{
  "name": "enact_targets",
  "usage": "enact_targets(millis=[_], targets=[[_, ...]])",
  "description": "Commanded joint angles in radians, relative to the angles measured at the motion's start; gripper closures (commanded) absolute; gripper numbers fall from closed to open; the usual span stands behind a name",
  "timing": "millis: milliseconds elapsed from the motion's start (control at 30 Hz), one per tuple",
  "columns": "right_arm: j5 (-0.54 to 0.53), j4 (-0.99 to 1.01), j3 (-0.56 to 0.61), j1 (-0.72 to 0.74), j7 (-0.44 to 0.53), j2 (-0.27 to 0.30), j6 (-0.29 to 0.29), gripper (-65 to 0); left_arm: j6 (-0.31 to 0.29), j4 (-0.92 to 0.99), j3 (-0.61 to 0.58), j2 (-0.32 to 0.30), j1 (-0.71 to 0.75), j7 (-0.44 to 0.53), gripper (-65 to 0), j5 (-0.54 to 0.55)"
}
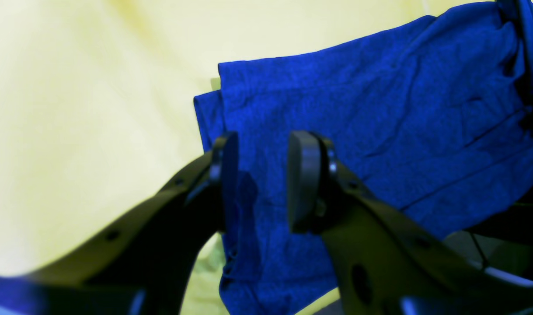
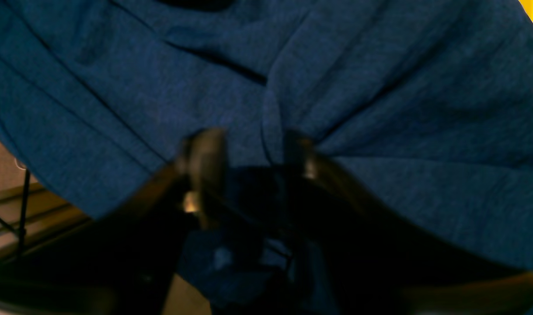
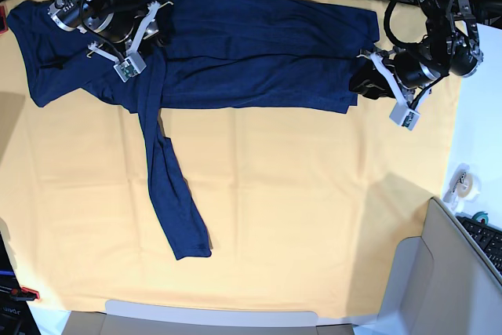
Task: Fold the T-shirt properly
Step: 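Move the right gripper to the loose sleeve and grasp its cuff, then lift the sleeve with the right gripper and pull it up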
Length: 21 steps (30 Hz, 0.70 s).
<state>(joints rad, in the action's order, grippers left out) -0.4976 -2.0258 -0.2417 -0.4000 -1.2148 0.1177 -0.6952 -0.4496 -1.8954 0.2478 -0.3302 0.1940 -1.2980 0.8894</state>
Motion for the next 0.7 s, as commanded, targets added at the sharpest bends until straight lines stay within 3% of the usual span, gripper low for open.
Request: enact_targets(millis=[0, 100, 233, 367, 533, 667], targets=[[-0.016, -0.016, -0.006, 0.014, 0.016, 0.006, -0.003, -30.4, -0.002, -0.016, 0.003, -0.011, -0.009, 0.011, -17.6, 0.015], [-0.054, -0.017, -0.008, 0.068, 0.016, 0.006, -0.003, -36.6, -0.002, -0.016, 0.002, -0.011, -0.009, 0.011, -17.6, 0.015], [-0.177, -0.016, -0.023, 0.192, 0.016, 0.000, -0.003, -36.8, -0.002, -0.014, 0.002, -0.011, -0.008, 0.011, -17.6, 0.015], [-0.187, 0.033, -0.129, 0.353, 0.019, -0.099, -0.003, -36.9, -0.002, -0.014, 0.002, -0.011, -0.006, 0.011, -17.5, 0.015], [-0.160, 0.340, -0.273, 0.600, 0.034, -0.155, 0.013, -36.8, -0.002, -0.014, 0.005, -0.011, -0.004, 0.011, -17.6, 0.015], [-0.108, 0.632, -0.330, 0.767, 0.168, -0.155, 0.044, -36.8, -0.002, -0.014, 0.002, -0.011, -0.004, 0.013, -17.6, 0.015]])
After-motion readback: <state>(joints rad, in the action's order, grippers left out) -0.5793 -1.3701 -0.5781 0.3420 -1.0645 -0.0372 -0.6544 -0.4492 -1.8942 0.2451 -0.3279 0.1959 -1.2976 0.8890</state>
